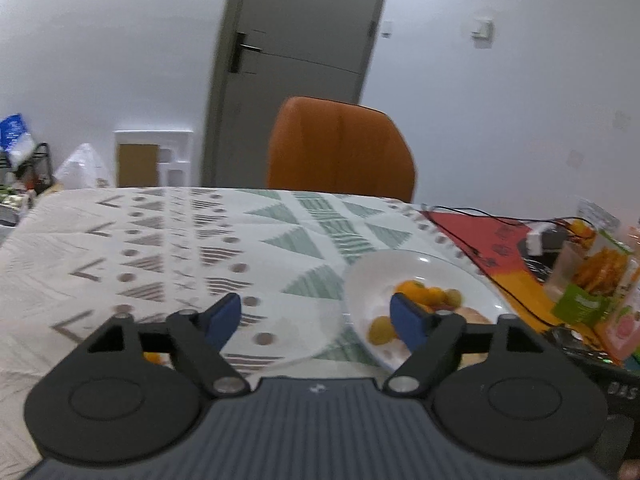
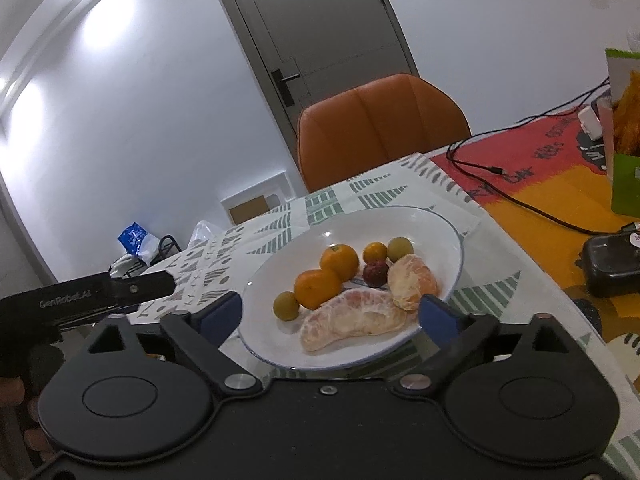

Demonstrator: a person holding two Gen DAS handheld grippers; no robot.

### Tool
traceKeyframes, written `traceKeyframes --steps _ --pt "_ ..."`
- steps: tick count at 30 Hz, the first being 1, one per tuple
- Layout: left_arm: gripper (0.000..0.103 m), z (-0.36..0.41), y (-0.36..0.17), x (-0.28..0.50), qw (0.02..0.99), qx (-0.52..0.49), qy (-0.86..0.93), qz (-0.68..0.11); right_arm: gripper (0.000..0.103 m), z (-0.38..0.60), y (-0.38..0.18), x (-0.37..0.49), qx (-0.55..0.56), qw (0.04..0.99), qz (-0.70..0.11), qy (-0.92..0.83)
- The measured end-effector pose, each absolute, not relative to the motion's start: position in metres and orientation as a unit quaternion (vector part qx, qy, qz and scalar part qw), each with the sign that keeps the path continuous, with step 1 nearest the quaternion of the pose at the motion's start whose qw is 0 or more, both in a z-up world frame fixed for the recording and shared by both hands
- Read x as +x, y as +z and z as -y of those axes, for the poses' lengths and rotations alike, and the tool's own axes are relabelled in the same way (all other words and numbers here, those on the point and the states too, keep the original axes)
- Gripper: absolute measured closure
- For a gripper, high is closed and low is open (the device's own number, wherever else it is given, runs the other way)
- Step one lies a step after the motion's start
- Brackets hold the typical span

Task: Organize fruits
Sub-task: 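Move both open grippers back toward the last small orange and red apple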

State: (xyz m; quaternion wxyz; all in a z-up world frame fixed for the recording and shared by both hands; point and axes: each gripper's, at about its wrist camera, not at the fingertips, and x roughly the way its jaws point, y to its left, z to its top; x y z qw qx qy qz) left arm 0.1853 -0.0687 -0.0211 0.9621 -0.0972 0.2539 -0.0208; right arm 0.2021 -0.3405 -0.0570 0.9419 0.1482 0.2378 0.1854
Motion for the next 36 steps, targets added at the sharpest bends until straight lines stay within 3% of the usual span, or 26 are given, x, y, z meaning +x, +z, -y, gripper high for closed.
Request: traceKeyframes --steps 2,36 --pt "0.018 0.062 -0.021 0.184 0.962 -0.094 -0.006 -0.255 0.000 0.335 -0.056 0.201 0.144 0.943 -0.234 0.190" --pt "0.018 -0.030 -0.051 0.171 0.940 -0.145 0.066 -0.301 0.000 0.246 -0.053 0.207 0.102 0.926 -0.239 0.274"
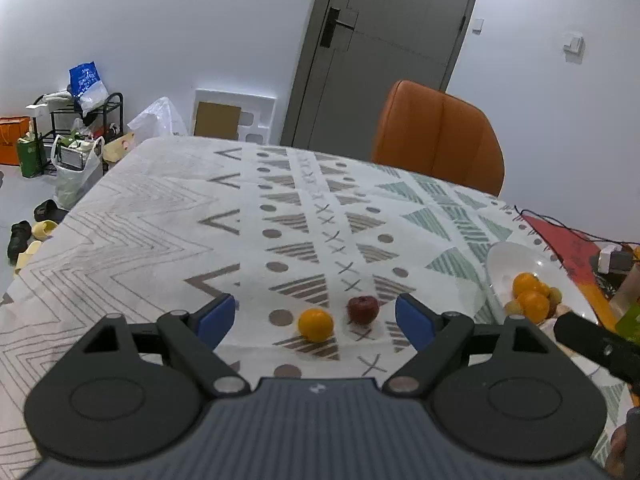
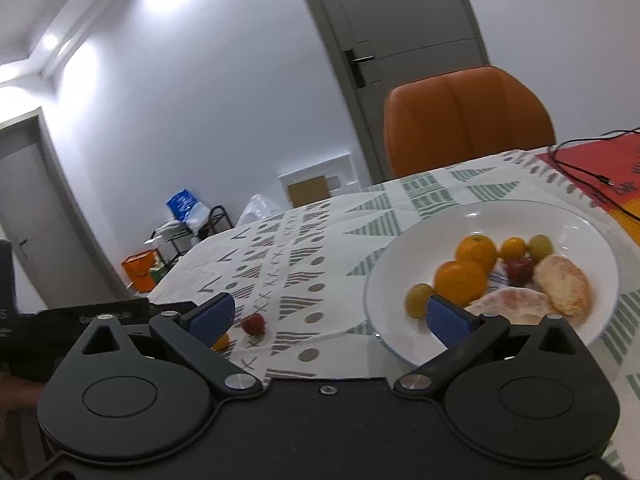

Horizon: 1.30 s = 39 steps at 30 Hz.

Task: Organize fruits
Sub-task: 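Move both open grippers back toward the last small orange and red apple, then close right gripper on the red apple while left closes on the small orange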

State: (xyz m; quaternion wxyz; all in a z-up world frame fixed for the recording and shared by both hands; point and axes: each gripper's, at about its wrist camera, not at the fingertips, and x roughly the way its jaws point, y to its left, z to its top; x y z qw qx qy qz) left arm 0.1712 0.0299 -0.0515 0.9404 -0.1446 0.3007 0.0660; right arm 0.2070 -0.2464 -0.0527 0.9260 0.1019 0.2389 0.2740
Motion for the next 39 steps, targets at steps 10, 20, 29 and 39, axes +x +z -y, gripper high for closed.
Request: traceKeyframes --steps 10,20,29,39 --pt "0.049 -0.038 -0.071 0.181 0.934 -0.170 0.045 -0.310 0.000 0.226 -0.056 0.215 0.087 0.914 -0.263 0.295" --pt "0.080 -0.050 -0.087 0.194 0.924 -0.202 0.040 -0.322 0.006 0.209 -0.057 0.222 0.063 0.909 -0.270 0.310" --pt "0.080 -0.063 -0.082 0.186 0.922 -0.207 0.052 -0.321 0.027 0.185 -0.059 0.228 0.043 0.901 -0.280 0.329" --pt "0.080 -0.081 -0.076 0.176 0.918 -0.227 0.061 -0.321 0.042 0.151 -0.072 0.242 0.017 0.890 -0.307 0.336"
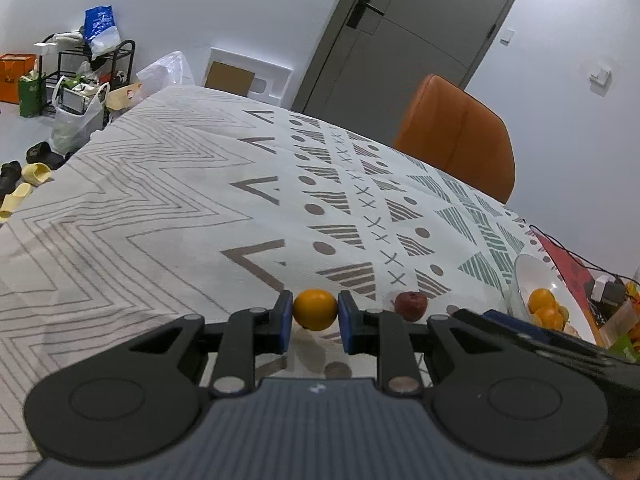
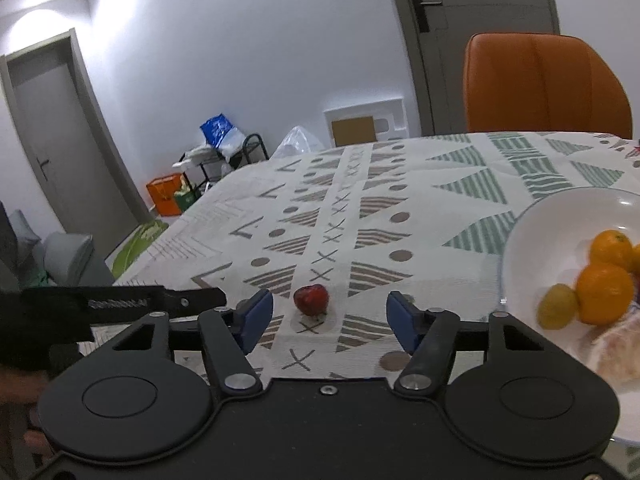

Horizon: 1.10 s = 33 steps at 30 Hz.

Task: Organize fruits
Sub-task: 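Close right gripper on the red apple while left closes on the small orange, then carry the red apple and small orange over the white bowl with both grippers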

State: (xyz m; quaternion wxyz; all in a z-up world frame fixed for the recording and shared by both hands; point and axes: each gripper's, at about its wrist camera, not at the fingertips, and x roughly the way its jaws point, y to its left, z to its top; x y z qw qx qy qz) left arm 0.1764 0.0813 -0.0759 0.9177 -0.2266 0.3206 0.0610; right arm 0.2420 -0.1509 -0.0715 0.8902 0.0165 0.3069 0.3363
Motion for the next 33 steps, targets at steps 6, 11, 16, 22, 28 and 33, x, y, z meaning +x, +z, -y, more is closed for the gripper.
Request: traceKeyframes --steps 6,11,16,22,28,33 --pt "0.080 -0.087 -0.074 0.173 0.918 -0.226 0.063 -0.318 0.049 0.134 -0.076 0.248 0.003 0.887 -0.314 0.337" --pt "0.080 -0.093 -0.073 0.171 0.918 -0.226 0.065 -0.318 0.050 0.120 -0.080 0.252 -0.026 0.892 -0.310 0.327" --pt "0.080 -0.095 -0.074 0.173 0.917 -0.223 0.069 -0.325 0.081 0.116 -0.085 0.253 -0.037 0.890 -0.313 0.329" --pt "0.080 -0.087 -0.068 0.171 0.920 -0.215 0.069 -0.320 0.081 0.135 -0.079 0.245 -0.022 0.896 -0.303 0.325" --pt "0.080 -0.069 -0.063 0.171 0.925 -0.203 0.055 -0.318 0.081 0.164 -0.068 0.235 0.005 0.904 -0.288 0.315" --pt "0.080 -0.050 -0.056 0.171 0.929 -0.195 0.037 -0.314 0.081 0.189 -0.061 0.228 0.026 0.912 -0.274 0.303"
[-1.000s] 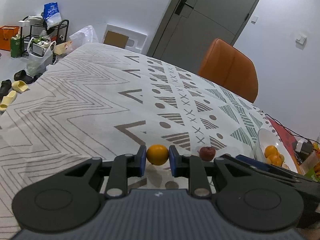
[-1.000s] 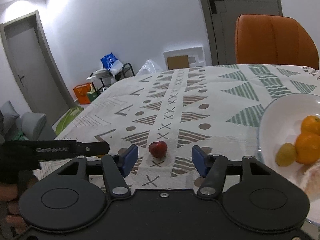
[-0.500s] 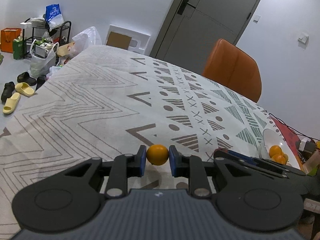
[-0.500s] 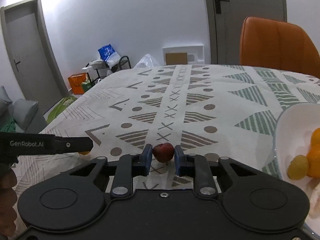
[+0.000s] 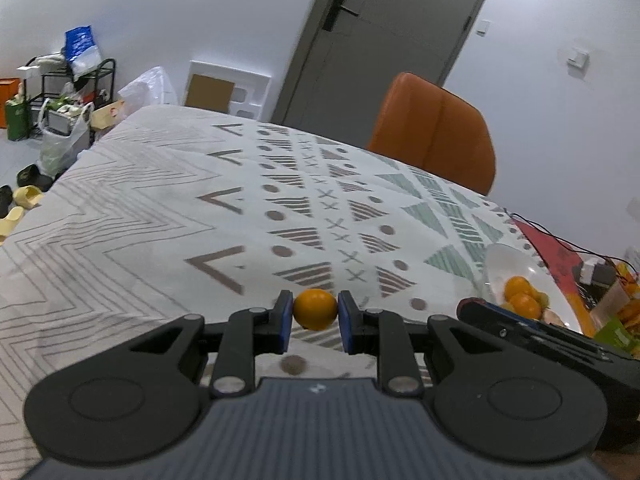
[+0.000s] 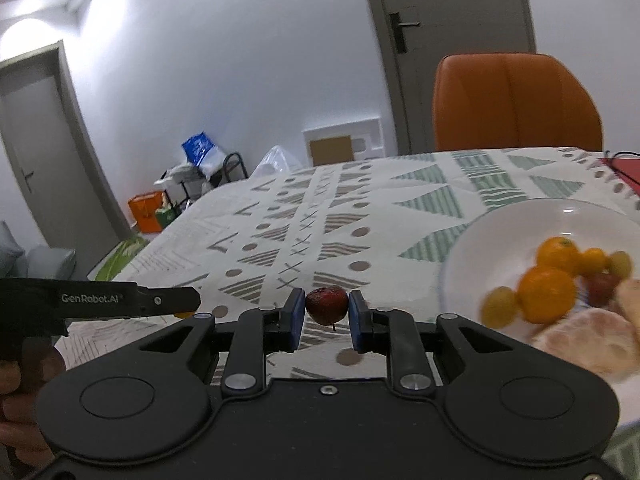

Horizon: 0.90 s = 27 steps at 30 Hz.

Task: Organize fruits
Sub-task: 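Carry the red apple and small orange over the white bowl with both grippers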

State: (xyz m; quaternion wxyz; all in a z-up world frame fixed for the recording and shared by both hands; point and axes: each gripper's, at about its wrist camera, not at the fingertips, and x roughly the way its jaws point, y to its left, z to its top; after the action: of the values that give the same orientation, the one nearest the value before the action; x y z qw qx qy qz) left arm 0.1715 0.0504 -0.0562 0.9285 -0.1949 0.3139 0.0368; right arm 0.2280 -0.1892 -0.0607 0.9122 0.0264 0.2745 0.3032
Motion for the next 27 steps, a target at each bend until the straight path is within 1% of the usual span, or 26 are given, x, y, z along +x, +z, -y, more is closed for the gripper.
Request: traceKeyframes --steps 9,27 --pt "0.080 -0.016 -0.045 0.174 0.933 -0.181 0.012 -0.310 0.081 0.229 -0.050 0.216 0.049 0.923 -0.254 0.284" --pt "0.080 0.053 -0.032 0.182 0.939 -0.159 -0.042 -0.302 0.081 0.302 -0.048 0.196 0.076 0.940 -0.235 0.234"
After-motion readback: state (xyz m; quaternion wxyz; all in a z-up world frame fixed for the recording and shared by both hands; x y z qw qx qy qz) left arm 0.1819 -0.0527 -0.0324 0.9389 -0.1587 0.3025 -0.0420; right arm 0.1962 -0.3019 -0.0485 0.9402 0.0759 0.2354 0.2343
